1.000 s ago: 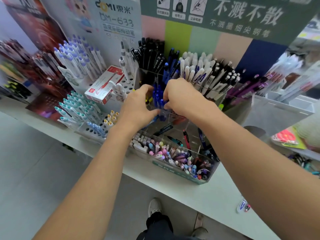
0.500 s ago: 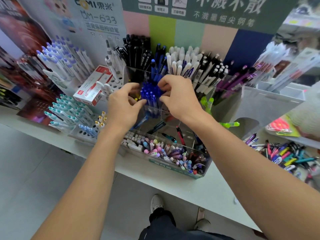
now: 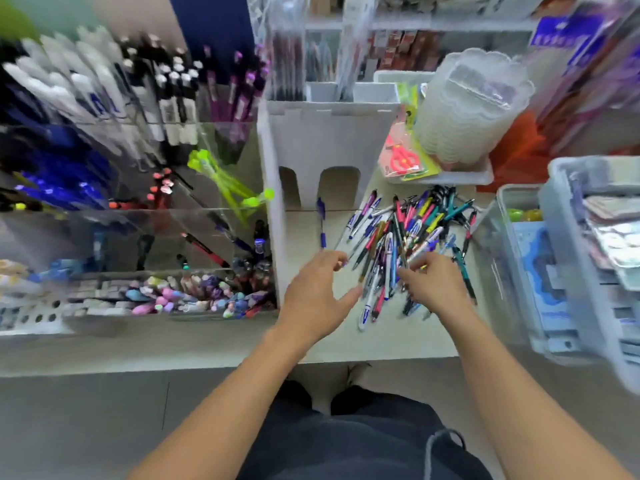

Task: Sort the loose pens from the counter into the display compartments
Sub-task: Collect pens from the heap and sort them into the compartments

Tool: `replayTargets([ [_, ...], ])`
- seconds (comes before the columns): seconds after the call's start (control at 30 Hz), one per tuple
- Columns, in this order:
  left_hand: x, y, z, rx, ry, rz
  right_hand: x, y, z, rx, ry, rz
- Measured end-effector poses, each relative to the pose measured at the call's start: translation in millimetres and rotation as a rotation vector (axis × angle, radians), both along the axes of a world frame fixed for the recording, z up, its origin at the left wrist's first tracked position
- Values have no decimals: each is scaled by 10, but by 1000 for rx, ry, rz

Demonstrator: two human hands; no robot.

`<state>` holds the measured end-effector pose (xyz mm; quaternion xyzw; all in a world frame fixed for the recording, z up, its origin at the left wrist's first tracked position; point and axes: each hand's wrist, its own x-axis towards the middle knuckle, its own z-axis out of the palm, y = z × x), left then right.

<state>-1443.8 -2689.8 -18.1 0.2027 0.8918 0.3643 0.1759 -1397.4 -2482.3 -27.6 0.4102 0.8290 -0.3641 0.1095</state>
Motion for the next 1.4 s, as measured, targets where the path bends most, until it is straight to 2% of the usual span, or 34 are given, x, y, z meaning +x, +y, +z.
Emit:
replayTargets([
  [0.07,-102,267,-248,-192,-104,9,169,193,-229,-14,-111,-101],
  [0.13,-284,446,-468,-305,-149,70,245,248,-348,-33,-121,-142],
  [0.3,-958,846,-963,-379,-273,400,142,185,-579,25,-21,-63],
  [0.37,-1126,987,-1073,-435,-259,433,10,145,-624,60,-79,5],
  [0.47,-1159,1109,-1182,-395,-169,375,-154,131,-698,86,-166,51],
  [0.57,-1046,1132,-1195,-384,-152,264,-278,124,-743,60,-81,58],
  [0.7,-924,1066,-1097,-331,-234,232,-305,150,-712,-19,0,88],
  [0.83,-892,1136,-918,-284,-362,220,-87,374,-666,-73,81,-47],
  [0.9,-833,1265,-862,-338,-373,207,19,433,-675,-108,100,-99],
  [0.97,-759,1399,-870,-460,-312,164,82,412,-676,-137,96,-98],
  [1.07,-695,1523,-900,-536,-239,149,122,385,-669,-161,82,-88],
  [1.3,-791,1475,-887,-536,-250,127,191,418,-686,-172,84,-92],
  [1.4,-847,1444,-833,-541,-321,113,172,371,-694,-149,85,-75],
])
